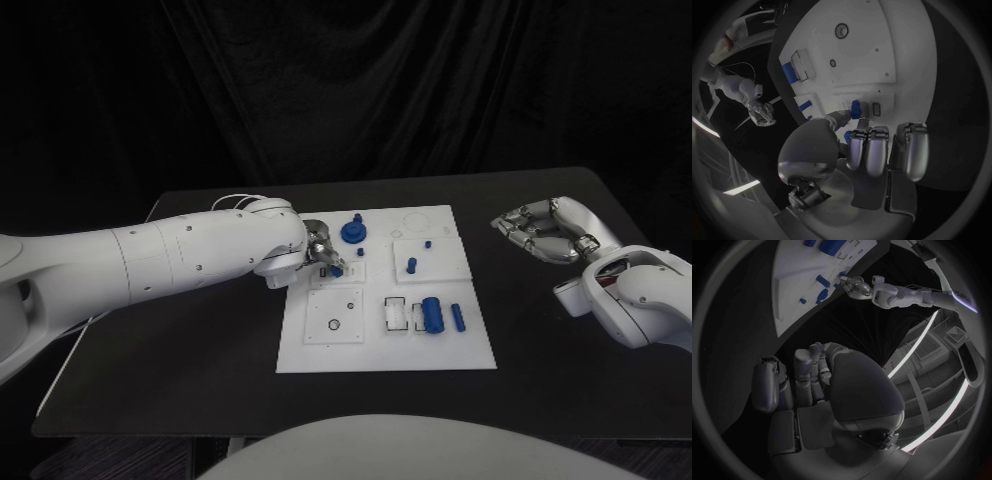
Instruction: Assemble the parts on the task board
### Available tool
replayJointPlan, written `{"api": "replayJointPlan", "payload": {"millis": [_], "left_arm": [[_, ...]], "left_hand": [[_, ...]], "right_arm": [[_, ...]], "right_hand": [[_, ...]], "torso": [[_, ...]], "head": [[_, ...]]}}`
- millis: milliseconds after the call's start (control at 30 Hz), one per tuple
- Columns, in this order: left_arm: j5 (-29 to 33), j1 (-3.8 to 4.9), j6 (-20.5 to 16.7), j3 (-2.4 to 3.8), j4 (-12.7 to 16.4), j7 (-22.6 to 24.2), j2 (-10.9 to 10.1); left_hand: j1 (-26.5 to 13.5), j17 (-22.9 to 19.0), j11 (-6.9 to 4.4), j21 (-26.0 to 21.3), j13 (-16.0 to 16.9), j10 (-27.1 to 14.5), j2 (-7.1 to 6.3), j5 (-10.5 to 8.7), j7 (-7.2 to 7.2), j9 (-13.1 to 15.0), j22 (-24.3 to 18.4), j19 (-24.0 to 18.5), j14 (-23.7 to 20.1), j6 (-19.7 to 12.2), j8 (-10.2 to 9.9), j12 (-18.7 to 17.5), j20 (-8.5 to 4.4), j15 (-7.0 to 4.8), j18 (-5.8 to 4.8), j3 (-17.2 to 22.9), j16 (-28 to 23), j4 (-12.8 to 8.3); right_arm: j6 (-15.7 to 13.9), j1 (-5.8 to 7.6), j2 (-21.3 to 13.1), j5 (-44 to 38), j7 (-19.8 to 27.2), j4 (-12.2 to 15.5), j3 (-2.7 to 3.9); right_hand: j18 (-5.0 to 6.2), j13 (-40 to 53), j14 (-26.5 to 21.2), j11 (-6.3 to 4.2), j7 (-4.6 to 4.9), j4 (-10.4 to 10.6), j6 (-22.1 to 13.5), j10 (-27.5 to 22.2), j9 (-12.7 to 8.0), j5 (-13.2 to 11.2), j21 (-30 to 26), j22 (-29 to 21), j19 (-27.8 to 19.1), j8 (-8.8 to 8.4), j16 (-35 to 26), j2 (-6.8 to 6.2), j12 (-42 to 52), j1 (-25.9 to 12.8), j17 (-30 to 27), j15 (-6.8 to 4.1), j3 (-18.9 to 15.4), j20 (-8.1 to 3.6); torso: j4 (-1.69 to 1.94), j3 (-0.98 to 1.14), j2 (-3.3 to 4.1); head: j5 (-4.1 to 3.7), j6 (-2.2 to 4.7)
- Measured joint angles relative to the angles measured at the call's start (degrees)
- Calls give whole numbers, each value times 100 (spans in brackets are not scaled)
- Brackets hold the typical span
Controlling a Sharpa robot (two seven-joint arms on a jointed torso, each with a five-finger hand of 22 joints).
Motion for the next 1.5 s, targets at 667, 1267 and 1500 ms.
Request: {"api": "replayJointPlan", "payload": {"millis": [667,1267,1500], "left_arm": [[3,-43,-992,-29,525,344,-418],[4,-143,-1663,-29,544,623,-523],[4,-210,-1757,-31,531,657,-515]], "left_hand": [[65,0,-37,-23,0,6,-23,262,-8,163,4,0,21,51,23,0,0,-21,0,-10,0,-23],[18,0,-36,-118,0,6,-22,-174,-8,260,4,-41,21,87,-11,0,-41,-20,93,109,0,-13],[-5,0,-36,-141,0,6,1,-310,-29,275,3,-83,21,65,-37,0,-41,-20,92,52,0,91]], "right_arm": [[9,-22,-31,0,-27,1,0],[10,-41,-27,0,-32,-10,0],[9,-41,-32,0,-33,-4,0]], "right_hand": [[-1,-13,0,21,0,-17,0,-21,0,24,-34,-1,-41,0,0,0,0,0,-15,0,17,0],[-1,-13,0,21,0,-17,0,-21,0,25,-34,-1,-41,0,0,0,0,0,-15,0,17,0],[-1,-13,0,21,0,-17,0,-21,0,25,-34,-1,-41,0,0,0,0,0,-15,0,16,0]], "torso": [[1,-5,-3],[1,7,-1],[2,7,-4]], "head": [[-7,0],[17,0],[27,0]]}}
